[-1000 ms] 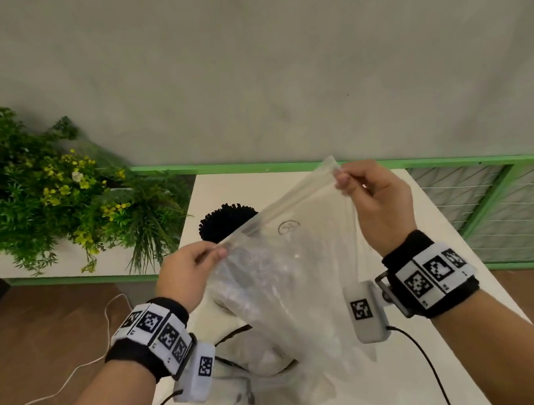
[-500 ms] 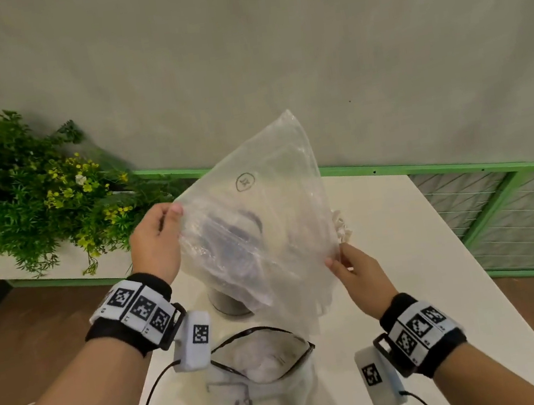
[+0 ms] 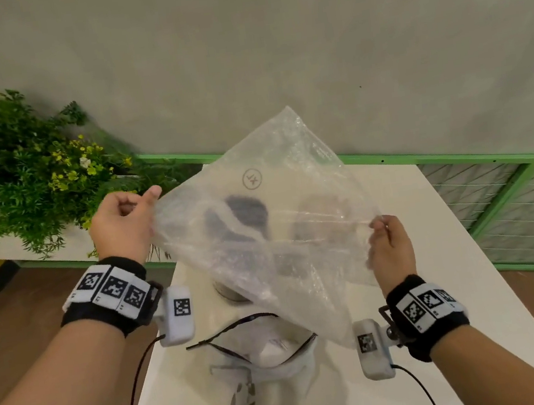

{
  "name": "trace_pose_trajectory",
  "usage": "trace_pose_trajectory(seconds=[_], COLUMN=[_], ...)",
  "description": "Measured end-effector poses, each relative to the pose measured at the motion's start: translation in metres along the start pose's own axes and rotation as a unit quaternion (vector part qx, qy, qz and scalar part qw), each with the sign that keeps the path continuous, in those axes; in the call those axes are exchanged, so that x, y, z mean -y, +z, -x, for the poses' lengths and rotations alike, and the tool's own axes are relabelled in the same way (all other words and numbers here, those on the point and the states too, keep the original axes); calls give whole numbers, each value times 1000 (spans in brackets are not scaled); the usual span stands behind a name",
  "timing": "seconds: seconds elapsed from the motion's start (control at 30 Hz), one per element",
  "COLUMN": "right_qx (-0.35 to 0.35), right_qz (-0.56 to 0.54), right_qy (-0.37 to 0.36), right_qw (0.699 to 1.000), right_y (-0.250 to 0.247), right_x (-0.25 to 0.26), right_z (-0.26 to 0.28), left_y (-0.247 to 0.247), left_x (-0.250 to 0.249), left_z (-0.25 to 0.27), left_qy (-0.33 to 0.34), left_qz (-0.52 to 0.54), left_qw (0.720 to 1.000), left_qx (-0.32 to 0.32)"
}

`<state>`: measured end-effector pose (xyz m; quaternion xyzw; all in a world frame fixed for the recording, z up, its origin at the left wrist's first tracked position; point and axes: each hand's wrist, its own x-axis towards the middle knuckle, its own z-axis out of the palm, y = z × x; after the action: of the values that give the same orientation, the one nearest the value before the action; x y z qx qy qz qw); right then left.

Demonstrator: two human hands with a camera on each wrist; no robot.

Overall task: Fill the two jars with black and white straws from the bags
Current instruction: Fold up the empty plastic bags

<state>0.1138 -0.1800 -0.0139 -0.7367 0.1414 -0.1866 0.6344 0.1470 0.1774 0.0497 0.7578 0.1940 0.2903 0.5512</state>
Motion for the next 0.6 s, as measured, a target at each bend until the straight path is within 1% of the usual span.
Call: trace_pose_trajectory(seconds=[0.03, 0.07, 0.1, 0.13, 0.17, 0.2, 0.23, 0.27, 0.3, 0.33, 0.37, 0.4, 0.47, 0.53, 0.6], right_qx=[-13, -28, -42, -48, -50, -46, -36, -23, -11, 2, 14, 26, 44, 58, 58], right_qz=[-30, -63, -98, -129, -151, -168, -182, -190, -186, -176, -164, -157, -152, -149, -150], right_qy=[16, 35, 57, 78, 98, 113, 119, 116, 107, 93, 82, 73, 67, 82, 96], right_qw=[999, 997, 993, 987, 982, 978, 975, 975, 977, 980, 983, 985, 985, 984, 982], right_y=[1, 3, 7, 11, 17, 24, 31, 38, 44, 49, 52, 54, 55, 53, 50], right_x=[1, 4, 4, 4, 5, 4, 4, 5, 6, 7, 9, 10, 11, 11, 10], right_z=[2, 5, 8, 11, 14, 18, 23, 28, 32, 35, 37, 39, 41, 45, 47], left_y=[-2, -3, -4, -3, -2, -1, 1, 3, 6, 9, 13, 16, 18, 19, 18], left_x=[-1, -4, -5, -7, -5, -1, 4, 9, 12, 12, 12, 8, 1, 2, 11], left_z=[1, 5, 11, 20, 31, 44, 57, 71, 81, 89, 94, 96, 93, 89, 87], left_qy=[-10, -30, -63, -105, -151, -198, -237, -259, -261, -253, -241, -235, -211, -203, -232], left_qz=[66, 138, 190, 211, 197, 168, 128, 86, 55, 43, 39, 43, 25, -7, 8], left_qw=[998, 990, 978, 968, 960, 945, 919, 883, 846, 819, 804, 794, 789, 795, 815], left_qx=[9, 27, 50, 81, 128, 198, 289, 383, 461, 513, 542, 559, 577, 572, 532])
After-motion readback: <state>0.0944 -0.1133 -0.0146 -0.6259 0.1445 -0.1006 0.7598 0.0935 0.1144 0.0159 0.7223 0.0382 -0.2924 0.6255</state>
